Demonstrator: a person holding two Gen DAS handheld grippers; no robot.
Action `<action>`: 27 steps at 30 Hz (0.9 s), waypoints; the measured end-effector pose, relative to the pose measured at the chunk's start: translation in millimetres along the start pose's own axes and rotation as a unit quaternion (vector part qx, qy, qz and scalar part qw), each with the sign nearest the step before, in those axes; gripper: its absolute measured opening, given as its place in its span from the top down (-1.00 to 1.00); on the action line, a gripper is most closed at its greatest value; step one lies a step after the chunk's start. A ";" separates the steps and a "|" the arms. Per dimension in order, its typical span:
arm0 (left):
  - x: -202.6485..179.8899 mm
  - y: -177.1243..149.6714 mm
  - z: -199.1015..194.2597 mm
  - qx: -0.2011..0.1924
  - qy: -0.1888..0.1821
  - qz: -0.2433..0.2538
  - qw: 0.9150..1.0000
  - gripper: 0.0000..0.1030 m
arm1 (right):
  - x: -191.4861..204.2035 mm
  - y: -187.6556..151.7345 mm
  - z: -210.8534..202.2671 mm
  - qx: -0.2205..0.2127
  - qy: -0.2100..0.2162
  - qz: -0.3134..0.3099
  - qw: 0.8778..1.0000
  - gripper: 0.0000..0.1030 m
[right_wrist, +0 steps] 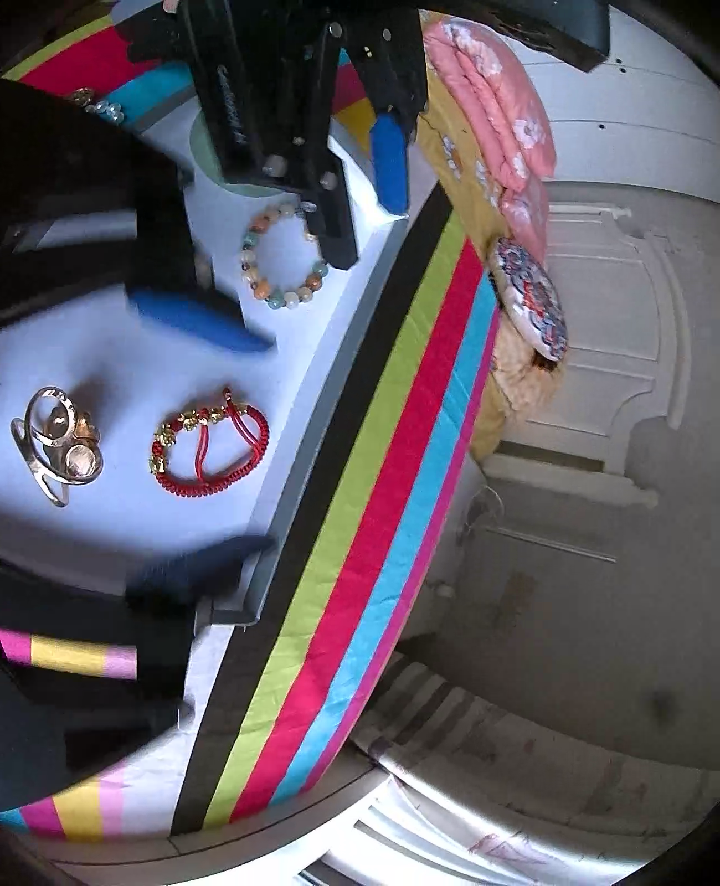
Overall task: Organize jewelry
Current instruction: 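Lower both bracelets into the white tray and open both tools, then withdraw both tools from the tray toward the remaining jewelry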
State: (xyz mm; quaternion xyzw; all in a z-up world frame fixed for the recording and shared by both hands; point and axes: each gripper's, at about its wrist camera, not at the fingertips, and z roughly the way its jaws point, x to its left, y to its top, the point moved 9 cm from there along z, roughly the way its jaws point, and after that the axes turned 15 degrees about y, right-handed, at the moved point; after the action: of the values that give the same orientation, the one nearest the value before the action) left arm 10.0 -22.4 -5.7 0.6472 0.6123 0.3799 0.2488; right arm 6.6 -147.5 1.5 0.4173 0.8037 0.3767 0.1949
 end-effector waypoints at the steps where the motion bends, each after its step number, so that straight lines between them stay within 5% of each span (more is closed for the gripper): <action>1: 1.3 -0.2 -1.7 -0.002 0.001 -0.002 1.000 -0.35 | 0.4 -0.3 -1.0 -0.001 -0.001 -0.001 1.000 -0.32; 9: 10.0 -7.7 -12.9 -0.009 0.008 -0.018 1.000 -0.60 | 1.0 -3.9 -2.3 -0.003 -0.003 0.002 1.000 -0.32; 27: 25.9 -19.4 -33.7 -0.024 0.014 -0.045 0.999 -0.76 | -2.0 -10.7 -13.3 -0.012 -0.016 0.001 1.000 -0.53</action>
State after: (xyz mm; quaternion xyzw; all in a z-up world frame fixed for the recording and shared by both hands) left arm -29.5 0.7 3.7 0.6077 0.6349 0.3919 0.2720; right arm -6.2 -158.9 1.8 0.4216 0.7956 0.3797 0.2123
